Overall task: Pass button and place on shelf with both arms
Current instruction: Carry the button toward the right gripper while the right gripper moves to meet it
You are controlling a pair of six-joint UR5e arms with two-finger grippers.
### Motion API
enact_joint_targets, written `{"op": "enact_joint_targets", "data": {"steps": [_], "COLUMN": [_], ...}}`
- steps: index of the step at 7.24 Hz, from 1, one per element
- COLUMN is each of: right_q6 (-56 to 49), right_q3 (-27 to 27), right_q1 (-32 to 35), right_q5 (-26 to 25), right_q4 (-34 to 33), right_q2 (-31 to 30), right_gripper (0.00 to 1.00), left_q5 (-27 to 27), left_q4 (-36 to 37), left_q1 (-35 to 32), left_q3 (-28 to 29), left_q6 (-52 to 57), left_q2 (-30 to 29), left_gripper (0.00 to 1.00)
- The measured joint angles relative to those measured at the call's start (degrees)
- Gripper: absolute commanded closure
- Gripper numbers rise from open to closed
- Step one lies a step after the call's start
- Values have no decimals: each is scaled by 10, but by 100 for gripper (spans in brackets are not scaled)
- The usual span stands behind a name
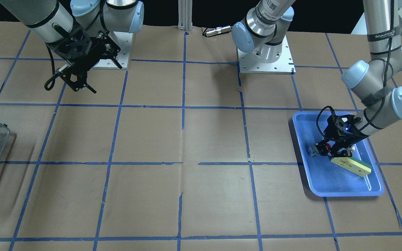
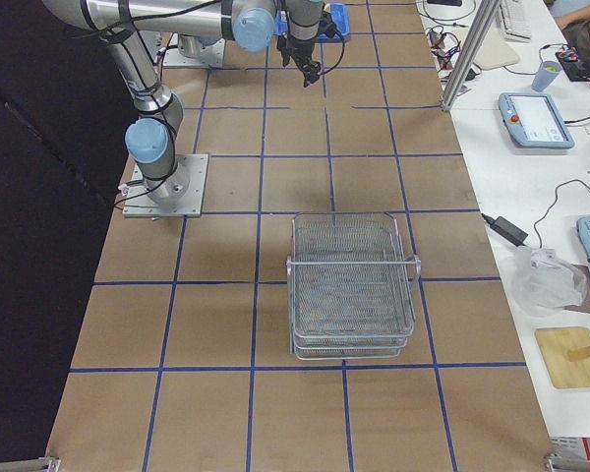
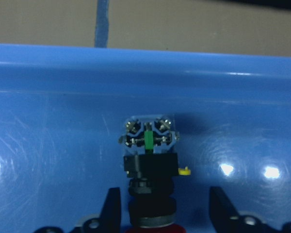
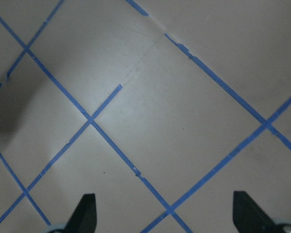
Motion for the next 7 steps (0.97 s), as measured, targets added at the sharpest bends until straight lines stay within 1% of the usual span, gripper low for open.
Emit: {"op": "enact_joint_targets", "data": {"steps": [1,2,3,5,6,7], "right_q6": [-45,-64,-73,-82,-103,-139], "right_q3": [11,16,18,19,20,19], "right_q1": [-12,-18,-20,-22,-23,-30], "right_q5": [34,48,52,55,57,59], "right_q4": [-2,-6,-15,-34,-37,-38], "right_q2": [0,0,0,0,1,1], "right_gripper": [0,0,0,0,0,0], "left_q5": [0,1,1,-12,-27,-40], "left_q4": [-3,-23,-66,-158,-182,-190], "left_q1": [-3,-11,-29,-100,-153,-207], "left_q3": [3,13,38,110,136,152], "left_q6": [1,3,3,-18,-65,-121], "left_q2": [5,12,21,34,39,43], "left_gripper": [92,92,92,96,96,96]}}
